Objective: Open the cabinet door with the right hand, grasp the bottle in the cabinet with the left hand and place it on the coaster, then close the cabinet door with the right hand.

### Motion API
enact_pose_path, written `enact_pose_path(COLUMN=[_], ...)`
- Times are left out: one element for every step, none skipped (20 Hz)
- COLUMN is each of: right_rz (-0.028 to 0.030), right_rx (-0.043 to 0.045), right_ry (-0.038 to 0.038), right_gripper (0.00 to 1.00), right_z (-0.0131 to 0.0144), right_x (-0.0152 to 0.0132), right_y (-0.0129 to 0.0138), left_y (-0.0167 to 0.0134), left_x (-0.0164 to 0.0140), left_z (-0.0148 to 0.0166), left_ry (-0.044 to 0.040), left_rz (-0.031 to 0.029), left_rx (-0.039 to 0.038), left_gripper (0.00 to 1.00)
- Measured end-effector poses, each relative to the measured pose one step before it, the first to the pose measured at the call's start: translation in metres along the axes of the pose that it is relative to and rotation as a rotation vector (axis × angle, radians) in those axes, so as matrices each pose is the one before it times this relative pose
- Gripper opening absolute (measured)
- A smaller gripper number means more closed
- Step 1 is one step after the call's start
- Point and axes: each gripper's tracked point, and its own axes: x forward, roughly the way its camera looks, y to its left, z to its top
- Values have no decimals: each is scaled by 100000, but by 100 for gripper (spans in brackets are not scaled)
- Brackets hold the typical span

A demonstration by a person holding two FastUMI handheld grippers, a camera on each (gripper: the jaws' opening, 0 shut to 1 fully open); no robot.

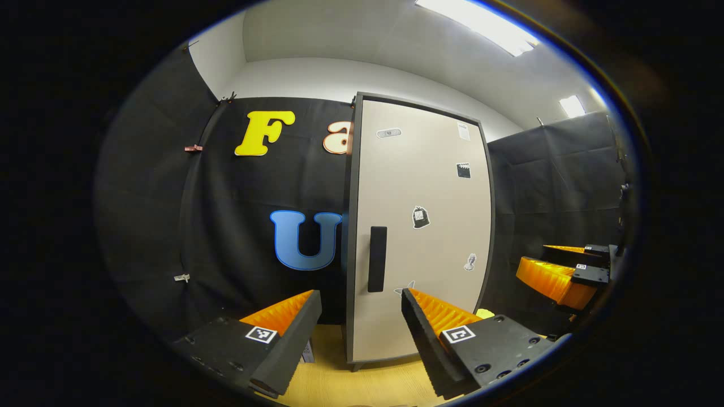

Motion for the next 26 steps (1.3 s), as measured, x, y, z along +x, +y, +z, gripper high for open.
enact_pose_path(right_rz=[33,247,259,150,3,-220,-566,-476,-299,53,237,603,521,436,381,38,20,132,363,612,823,845,783,975,841,705], right_rx=[-1,143,327,172,-46,-267,-293,-444,-556,-527,-412,-384,-270,-217,-201,-212,-237,-161,26,218,414,463,523,470,286,291], right_ry=[-9,85,-37,26,37,218,324,400,344,-6,-171,-291,-211,-126,27,-147,-455,-455,-388,-121,33,58,260,145,195,-22], right_gripper=[97,97,97,97,97,97,97,97,97,97,97,98,98,98,98,97,97,98,98,97,97,97,97,97,97,97], right_z=[17,-9,30,-11,-29,-82,-123,-190,-71,-45,39,2,13,12,-94,39,125,61,48,2,-39,-63,-86,-203,-124,-96], right_x=[44,29,14,7,115,128,49,62,97,126,95,-49,80,110,108,44,168,152,222,164,300,307,436,501,534,471], right_y=[124,84,130,99,14,-13,-39,-6,64,172,223,383,251,328,377,305,338,362,442,563,616,664,620,735,680,706], left_y=[-10,121,286,113,93,211,149,180,180,116,76,146,95,113,70,79,193,252,346,318,332,487,561,495,482,515], left_x=[5,-65,16,-13,66,-49,-12,-22,-7,19,11,-103,39,-55,10,-46,-26,-45,5,-156,-97,-149,-165,-195,-186,-168], left_z=[-98,55,-76,48,-123,27,-133,12,14,132,-32,123,-72,70,-107,37,-181,-74,-147,-81,-145,-42,-112,-53,-108,-9], left_ry=[-78,-72,-3,28,84,88,173,91,-121,-312,-191,-282,-11,-57,102,75,382,288,296,296,295,119,93,53,-37,-15], left_rz=[-165,199,471,360,272,303,213,289,104,62,-112,-216,-267,-287,-502,-396,-281,62,203,-59,-68,264,469,439,412,396], left_rx=[-167,143,119,-203,-405,-387,-59,268,313,171,144,174,174,24,-98,-193,-89,39,-116,-372,-387,-245,-47,74,250,339], left_gripper=[90,91,91,92,92,92,92,92,92,93,92,93,93,93,93,92,93,93,93,93,93,93,93,93,93,93])
